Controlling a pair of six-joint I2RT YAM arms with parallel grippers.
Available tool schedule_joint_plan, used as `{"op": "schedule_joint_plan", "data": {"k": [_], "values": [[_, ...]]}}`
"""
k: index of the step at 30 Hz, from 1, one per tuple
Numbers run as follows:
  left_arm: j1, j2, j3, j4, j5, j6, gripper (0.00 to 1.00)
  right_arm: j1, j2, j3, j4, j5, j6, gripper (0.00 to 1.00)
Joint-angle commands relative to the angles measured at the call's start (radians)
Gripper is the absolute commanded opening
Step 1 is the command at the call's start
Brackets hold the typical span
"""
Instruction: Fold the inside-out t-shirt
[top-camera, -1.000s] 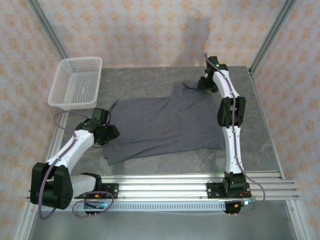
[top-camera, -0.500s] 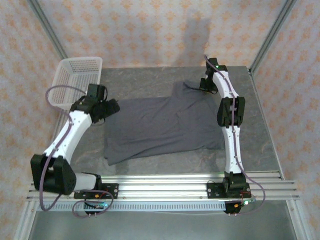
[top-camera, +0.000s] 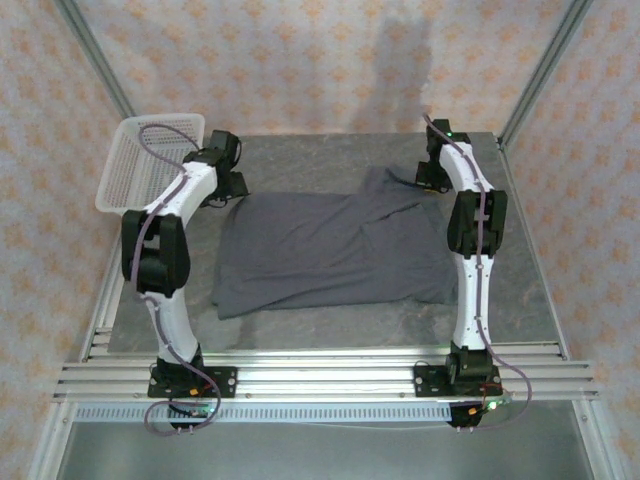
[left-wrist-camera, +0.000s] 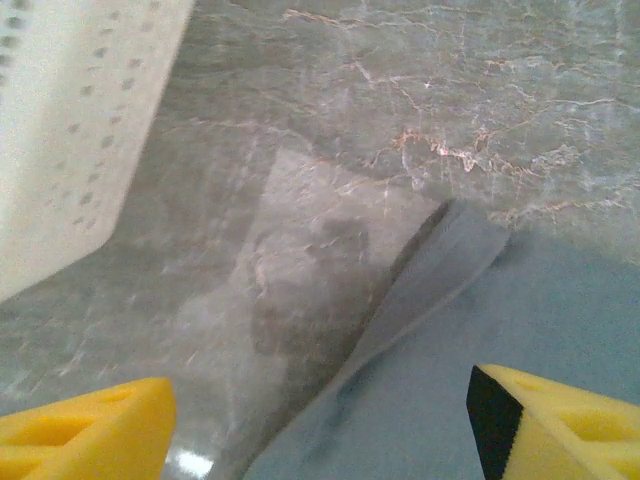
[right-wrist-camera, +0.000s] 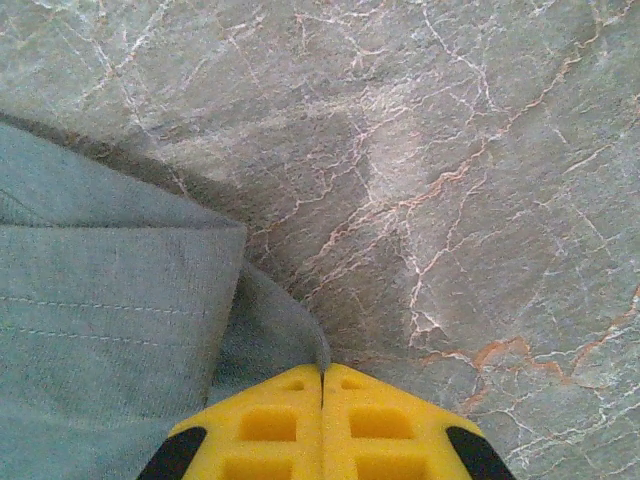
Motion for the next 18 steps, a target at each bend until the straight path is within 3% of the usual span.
{"op": "schedule_joint_plan", "data": {"k": [1,5,9,15,18], "values": [[0.007,0.1,0.086,0.016,0.073,0.049,0.75,0.004,-0.033,0.017,-0.017,-0.01,0.007,0.0],[0.006,0.215,0.195,0.021,0.167,0.025,0.73,0.006,-0.031,0.021,-0.014,-0.031,0.008,0.0],[0.007,0.293,0.267,-0.011,0.125,0.016,0.71,0.006,-0.025,0.027,-0.018,-0.033,0.006,0.0],[0.02,0.345,0.29,-0.059,0.087,0.046,0.5,0.006,-0.015,0.05,-0.03,-0.038,0.011,0.0],[0.038,0.331,0.266,-0.052,0.079,0.041,0.48,0.006,-0.012,0.057,-0.035,-0.031,0.007,0.0]]}}
